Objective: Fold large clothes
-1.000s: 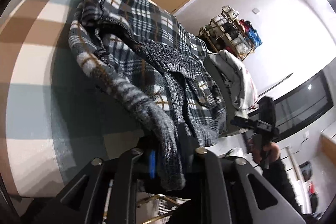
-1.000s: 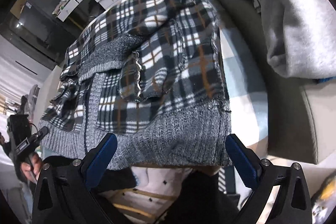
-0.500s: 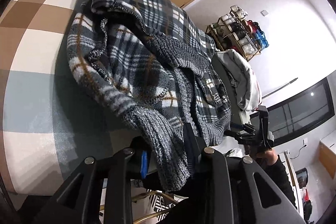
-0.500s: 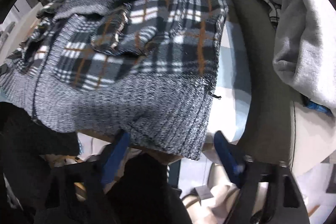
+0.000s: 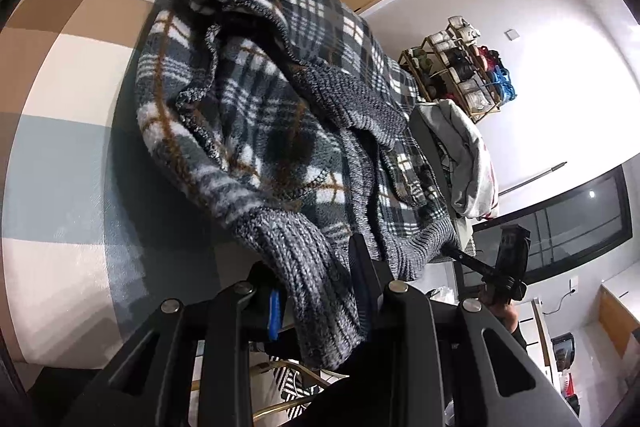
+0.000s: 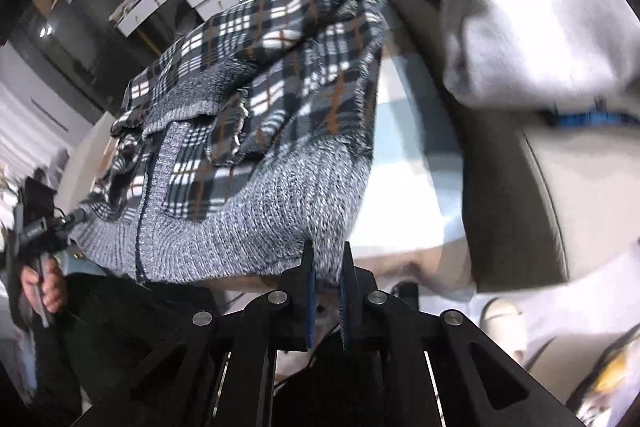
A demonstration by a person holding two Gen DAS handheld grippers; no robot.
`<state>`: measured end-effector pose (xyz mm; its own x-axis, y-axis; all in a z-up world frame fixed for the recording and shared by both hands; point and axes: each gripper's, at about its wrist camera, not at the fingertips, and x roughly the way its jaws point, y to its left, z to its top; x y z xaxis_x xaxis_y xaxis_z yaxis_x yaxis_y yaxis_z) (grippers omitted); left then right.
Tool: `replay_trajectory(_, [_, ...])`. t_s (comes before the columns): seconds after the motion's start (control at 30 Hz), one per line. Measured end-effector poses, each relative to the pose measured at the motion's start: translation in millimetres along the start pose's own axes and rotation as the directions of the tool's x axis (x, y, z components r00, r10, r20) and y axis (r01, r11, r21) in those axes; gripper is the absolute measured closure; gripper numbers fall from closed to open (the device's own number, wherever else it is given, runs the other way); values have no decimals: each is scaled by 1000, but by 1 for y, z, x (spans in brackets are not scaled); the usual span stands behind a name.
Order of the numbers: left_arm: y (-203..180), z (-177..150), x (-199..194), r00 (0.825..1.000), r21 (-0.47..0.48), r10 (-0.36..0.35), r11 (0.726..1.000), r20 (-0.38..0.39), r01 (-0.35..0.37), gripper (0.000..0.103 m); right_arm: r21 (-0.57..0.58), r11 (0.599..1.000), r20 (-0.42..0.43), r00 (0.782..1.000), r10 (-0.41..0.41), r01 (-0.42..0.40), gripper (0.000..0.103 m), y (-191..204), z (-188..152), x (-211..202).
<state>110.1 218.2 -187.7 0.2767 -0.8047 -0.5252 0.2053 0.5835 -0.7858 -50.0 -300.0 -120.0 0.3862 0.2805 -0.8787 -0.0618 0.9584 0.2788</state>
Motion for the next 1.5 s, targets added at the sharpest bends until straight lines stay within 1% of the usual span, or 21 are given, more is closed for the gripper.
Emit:
replay_trajectory(0.07, [-1, 0, 2, 1000, 3, 15, 1000, -6, -15, 81, 23, 1000, -37, 999, -7, 8, 90, -5, -2, 3])
replay_trajectory(0.1, [-2, 0, 3, 1000, 7, 20, 1000, -8, -20, 81, 3, 1000, -91, 996, -11, 11, 90, -3, -3, 9])
replay_trajectory(0.13, [-2, 0, 3, 1000, 10, 24, 1000, -9, -24, 81, -19, 1000, -114, 993, -15, 13, 90, 1, -1, 12])
replay_trajectory(0.2, [-2, 0, 4, 999, 9, 32, 999, -11, -32, 81, -67, 996, -136, 989, -63, 54, 82, 6, -1, 15])
replay_trajectory(0.27, [-1, 0, 4, 999, 1, 33, 999, -16, -33, 81, -52, 998, -112, 993, -37, 32, 41, 3, 2, 9])
replay_trajectory(0.33, [0, 0, 4, 999, -2, 32, 999, -15, -32, 81, -17, 1000, -41, 999, 17, -18, 19, 0, 7, -1])
replay_trajectory(0.37, [-1, 0, 5, 999, -2, 34, 999, -14, -34, 81, -7, 999, -8, 999, 42, -42, 16, -2, 10, -8])
replay_trajectory(0.47, [-1, 1, 7, 999, 1, 47, 999, -20, -47, 81, 10, 997, 12, 997, 75, -75, 14, -1, 25, -7])
replay_trajectory(0.7, [-1, 0, 8, 998, 7, 59, 998, -25, -59, 81, 75, 996, -118, 991, 62, -54, 14, 5, 51, 45])
replay_trajectory(0.73, [-1, 0, 8, 998, 11, 61, 998, -24, -61, 81, 69, 997, -120, 991, 52, -44, 17, 5, 51, 45])
replay_trajectory(0.8, [-2, -1, 10, 997, 14, 69, 998, -29, -69, 81, 5, 1000, -133, 991, -26, 27, 47, 12, 48, 43])
replay_trajectory(0.83, [-2, 0, 11, 997, 13, 73, 997, -32, -73, 81, -26, 998, -134, 989, -65, 62, 77, 14, 45, 42])
replay_trajectory(0.87, [-2, 0, 12, 996, 13, 76, 997, -36, -76, 81, -25, 998, -135, 989, -61, 58, 90, 12, 42, 41])
replay_trajectory(1.0, [0, -1, 12, 996, 8, 83, 997, -42, -83, 81, 51, 998, -96, 995, 27, -22, 91, -7, 33, 30])
replay_trajectory(1.1, [1, -1, 12, 995, 3, 89, 996, -44, -89, 81, 106, 990, -81, 991, 102, -93, 91, -19, 27, 29])
replay_trajectory(1.23, [1, -2, 14, 993, 2, 100, 995, -56, -101, 81, 121, 986, -74, 989, 125, -115, 86, -16, 31, 31])
replay_trajectory(1.27, [1, -2, 14, 993, -1, 101, 995, -62, -101, 77, 125, 983, -69, 987, 142, -133, 79, -14, 32, 32])
replay_trajectory(1.3, [2, -2, 15, 993, -4, 93, 996, -70, -93, 66, 129, 978, -73, 982, 174, -164, 72, -12, 34, 34])
replay_trajectory(1.33, [1, -3, 16, 994, -5, 79, 997, -76, -79, 58, 131, 975, -75, 979, 190, -180, 56, -10, 34, 35])
replay_trajectory(1.37, [-1, -4, 16, 994, -3, 69, 998, -79, -70, 45, 127, 970, -68, 974, 215, -206, 46, -7, 35, 35])
replay_trajectory(1.5, [-4, -6, 19, 992, 32, 96, 995, -82, -94, 43, 96, 976, -47, 979, 199, -194, 44, 3, 38, 38])
